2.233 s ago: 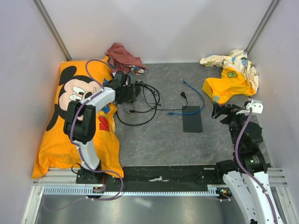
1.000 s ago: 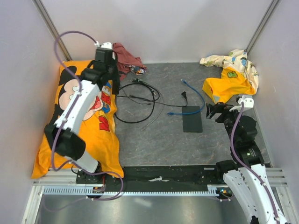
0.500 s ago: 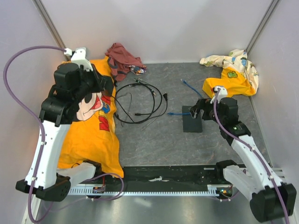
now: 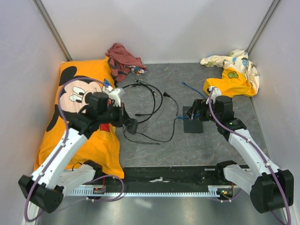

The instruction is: Insert the plug into the switch port

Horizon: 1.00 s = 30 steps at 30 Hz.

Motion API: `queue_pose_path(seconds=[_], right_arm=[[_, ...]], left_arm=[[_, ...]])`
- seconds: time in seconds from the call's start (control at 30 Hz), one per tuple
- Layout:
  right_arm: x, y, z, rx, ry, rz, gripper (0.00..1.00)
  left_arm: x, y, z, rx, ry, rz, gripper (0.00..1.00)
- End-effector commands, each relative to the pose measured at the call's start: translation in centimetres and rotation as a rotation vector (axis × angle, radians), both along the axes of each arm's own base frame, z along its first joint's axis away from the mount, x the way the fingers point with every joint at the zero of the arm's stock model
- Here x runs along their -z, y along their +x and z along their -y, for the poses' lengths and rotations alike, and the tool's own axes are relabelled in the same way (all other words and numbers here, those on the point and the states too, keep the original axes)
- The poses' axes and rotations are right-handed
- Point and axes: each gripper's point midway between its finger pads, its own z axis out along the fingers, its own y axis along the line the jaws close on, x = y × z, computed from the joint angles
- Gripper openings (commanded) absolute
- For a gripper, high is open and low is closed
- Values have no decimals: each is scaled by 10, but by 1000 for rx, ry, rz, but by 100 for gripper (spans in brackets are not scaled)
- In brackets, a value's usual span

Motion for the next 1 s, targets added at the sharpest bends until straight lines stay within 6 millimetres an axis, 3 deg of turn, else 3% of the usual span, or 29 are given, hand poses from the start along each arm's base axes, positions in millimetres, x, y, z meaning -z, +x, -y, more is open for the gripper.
queue_pose_path(seconds=[0.0,0.13,0.27,0.4,0.53,0.77,0.87,0.9,0.97], right_arm=[[-11,9,2,29,4,54,98],[-8,9,4,37,-3,48,98],[-4,8,4,37,-5,39,98],[-1,7,4,36,-7,33,98],[4,7,4,36,-14,22,98],[10,7,1,19,-6,5,98],[4,7,2,22,-4,20,98],[4,6,2,22,-6,23,98],[0,5,1,18,-2,37,98]], left_arm=[[22,8,33,14,-30,-1,2],[61,22,36,-52,66,-57,5],[90,25,37,-61,121,-122,19],[117,6,42,-34,149,-206,22],[133,-21,61,37,131,-268,21],[142,-45,103,165,188,-287,26],[144,-41,99,117,237,-289,46],[140,-36,98,98,246,-275,58],[138,-30,87,44,290,-250,67]])
